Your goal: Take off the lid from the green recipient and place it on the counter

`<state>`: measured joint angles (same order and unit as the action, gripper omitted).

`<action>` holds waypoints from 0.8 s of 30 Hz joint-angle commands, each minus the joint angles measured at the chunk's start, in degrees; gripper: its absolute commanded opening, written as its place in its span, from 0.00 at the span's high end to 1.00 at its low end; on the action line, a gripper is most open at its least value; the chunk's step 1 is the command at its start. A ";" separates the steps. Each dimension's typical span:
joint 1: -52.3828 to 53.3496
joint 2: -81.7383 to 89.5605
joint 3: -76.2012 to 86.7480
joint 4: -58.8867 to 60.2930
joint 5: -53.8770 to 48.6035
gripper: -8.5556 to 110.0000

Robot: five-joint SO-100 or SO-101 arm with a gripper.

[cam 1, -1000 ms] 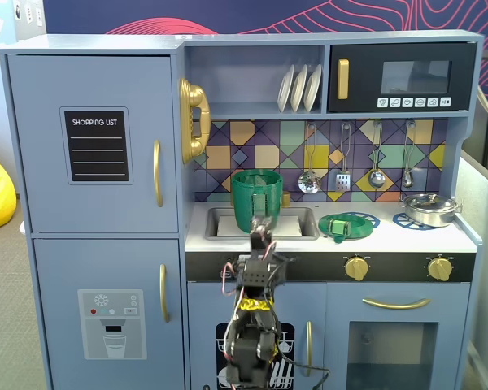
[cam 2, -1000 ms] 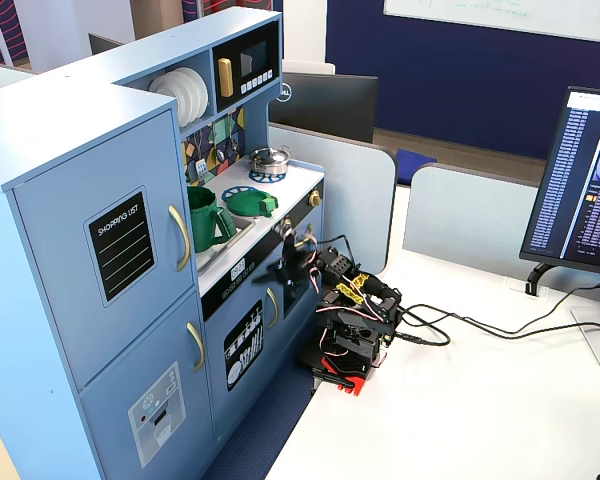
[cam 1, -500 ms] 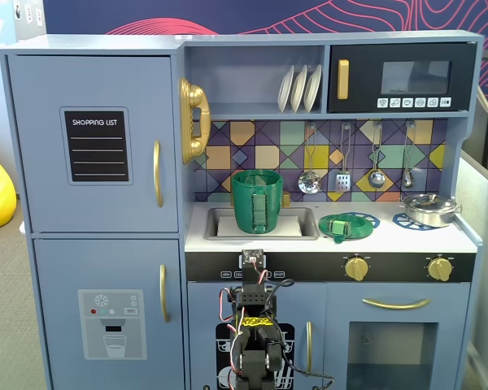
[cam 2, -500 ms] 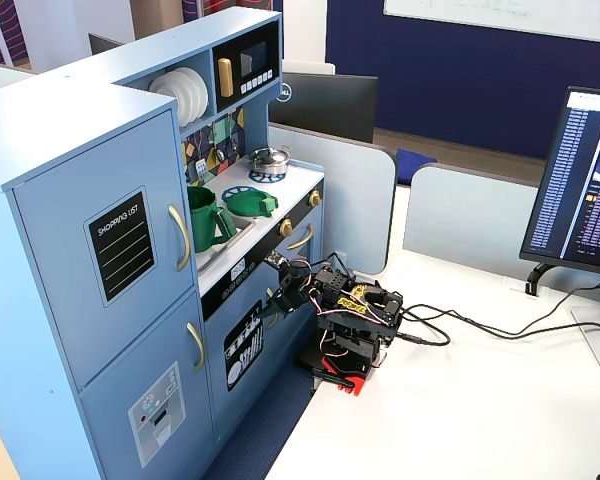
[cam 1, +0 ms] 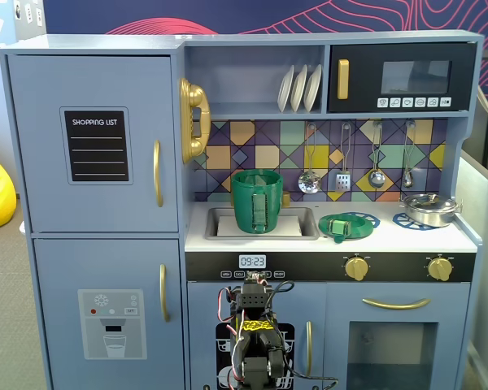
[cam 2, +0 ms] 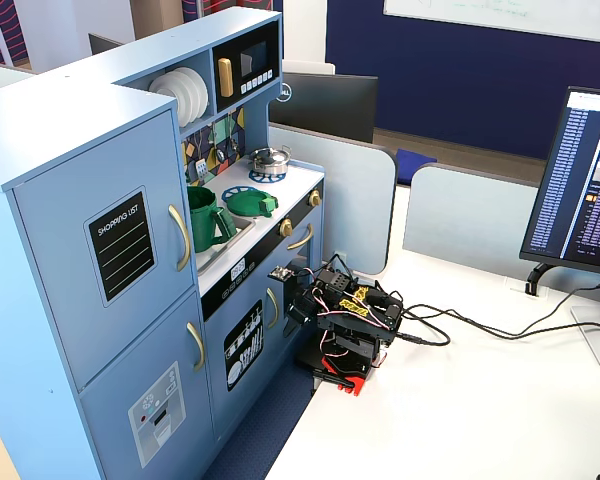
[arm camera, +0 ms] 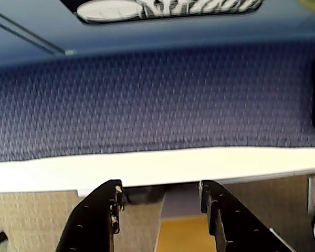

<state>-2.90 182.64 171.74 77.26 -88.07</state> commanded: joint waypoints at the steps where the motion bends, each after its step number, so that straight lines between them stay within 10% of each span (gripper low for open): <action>1: 0.26 -0.62 -0.09 10.37 2.55 0.85; 24: 4.04 -0.53 -0.09 10.46 1.76 0.85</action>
<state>0.26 182.64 171.56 77.26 -87.28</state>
